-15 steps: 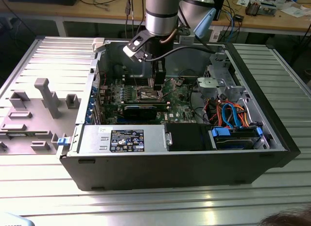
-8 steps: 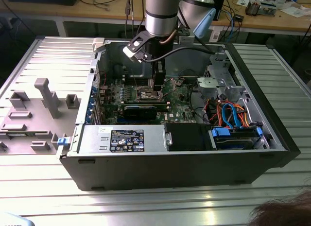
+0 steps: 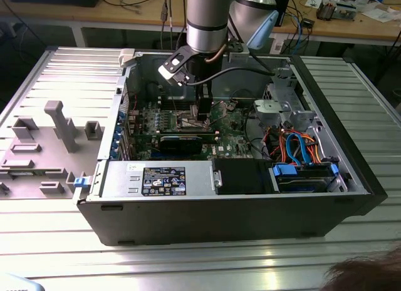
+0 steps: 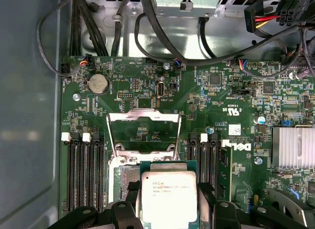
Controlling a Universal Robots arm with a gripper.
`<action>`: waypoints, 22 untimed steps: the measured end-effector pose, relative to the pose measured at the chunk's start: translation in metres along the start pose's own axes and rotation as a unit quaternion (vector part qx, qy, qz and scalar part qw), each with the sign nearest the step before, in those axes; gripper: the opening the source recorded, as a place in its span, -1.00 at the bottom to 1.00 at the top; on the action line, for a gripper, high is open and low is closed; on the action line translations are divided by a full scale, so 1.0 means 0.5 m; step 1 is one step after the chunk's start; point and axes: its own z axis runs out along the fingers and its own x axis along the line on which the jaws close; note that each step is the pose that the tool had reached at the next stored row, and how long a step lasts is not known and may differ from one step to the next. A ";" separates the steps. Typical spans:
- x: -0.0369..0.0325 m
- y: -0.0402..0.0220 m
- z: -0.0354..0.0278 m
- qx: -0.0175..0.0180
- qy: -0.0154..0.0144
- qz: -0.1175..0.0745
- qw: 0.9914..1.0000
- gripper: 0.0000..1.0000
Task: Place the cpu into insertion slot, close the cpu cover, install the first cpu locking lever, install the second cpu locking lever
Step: 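Place the cpu into insertion slot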
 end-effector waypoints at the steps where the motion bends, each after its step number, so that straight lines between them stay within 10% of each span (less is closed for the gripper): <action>1: 0.000 0.000 0.000 0.000 0.000 0.000 1.000 0.09; 22: 0.004 -0.007 0.009 0.000 0.000 0.000 1.000 0.09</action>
